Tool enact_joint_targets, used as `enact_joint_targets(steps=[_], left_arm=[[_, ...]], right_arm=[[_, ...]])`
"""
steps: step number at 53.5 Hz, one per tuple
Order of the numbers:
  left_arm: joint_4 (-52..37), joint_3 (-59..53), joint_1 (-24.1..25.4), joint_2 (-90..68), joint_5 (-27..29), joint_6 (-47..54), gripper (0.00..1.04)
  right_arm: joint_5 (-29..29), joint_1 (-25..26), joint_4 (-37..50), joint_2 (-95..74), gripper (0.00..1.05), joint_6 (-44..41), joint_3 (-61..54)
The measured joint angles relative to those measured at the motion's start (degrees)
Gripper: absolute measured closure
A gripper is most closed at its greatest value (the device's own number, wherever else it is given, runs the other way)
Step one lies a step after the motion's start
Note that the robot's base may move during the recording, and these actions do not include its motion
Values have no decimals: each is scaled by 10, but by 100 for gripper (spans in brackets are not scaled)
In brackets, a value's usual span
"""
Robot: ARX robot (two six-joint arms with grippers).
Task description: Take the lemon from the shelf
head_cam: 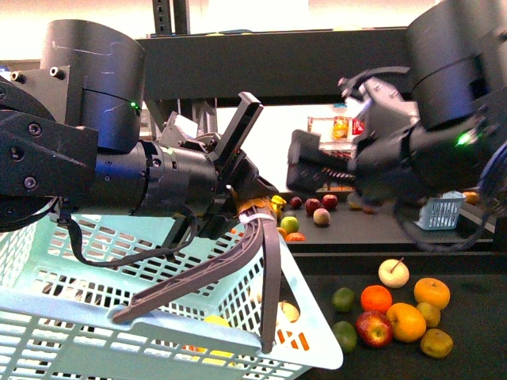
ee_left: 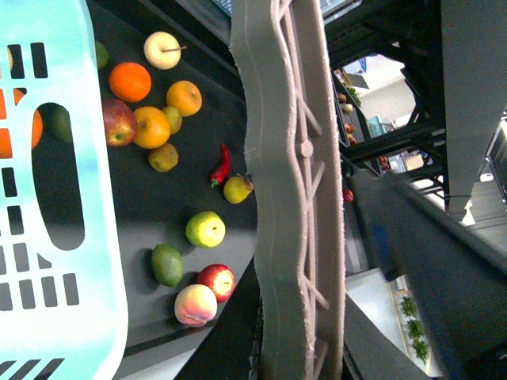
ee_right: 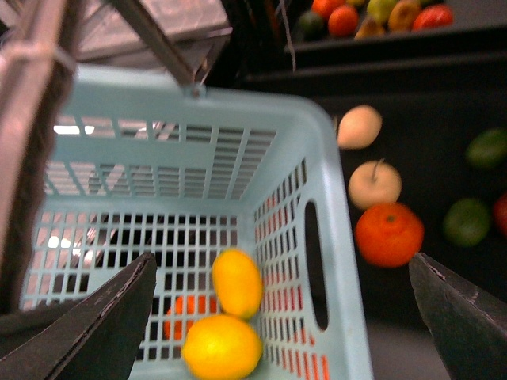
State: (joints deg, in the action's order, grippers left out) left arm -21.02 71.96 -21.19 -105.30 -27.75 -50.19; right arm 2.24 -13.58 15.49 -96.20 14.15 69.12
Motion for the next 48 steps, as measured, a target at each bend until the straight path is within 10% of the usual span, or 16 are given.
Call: enact_joint_targets(steps=[18,42,48], left_arm=[[0,0,-2,0,-2,-3,94],[0,0,-2,0,-1,-3,94],[0,0,-2,0,-1,-3,94]], right_arm=[[-62,83,52,198,8,-82,-191],[-259,49,3,557,8,-165,-459],[-130,63,-33,657,24,-153,-521]])
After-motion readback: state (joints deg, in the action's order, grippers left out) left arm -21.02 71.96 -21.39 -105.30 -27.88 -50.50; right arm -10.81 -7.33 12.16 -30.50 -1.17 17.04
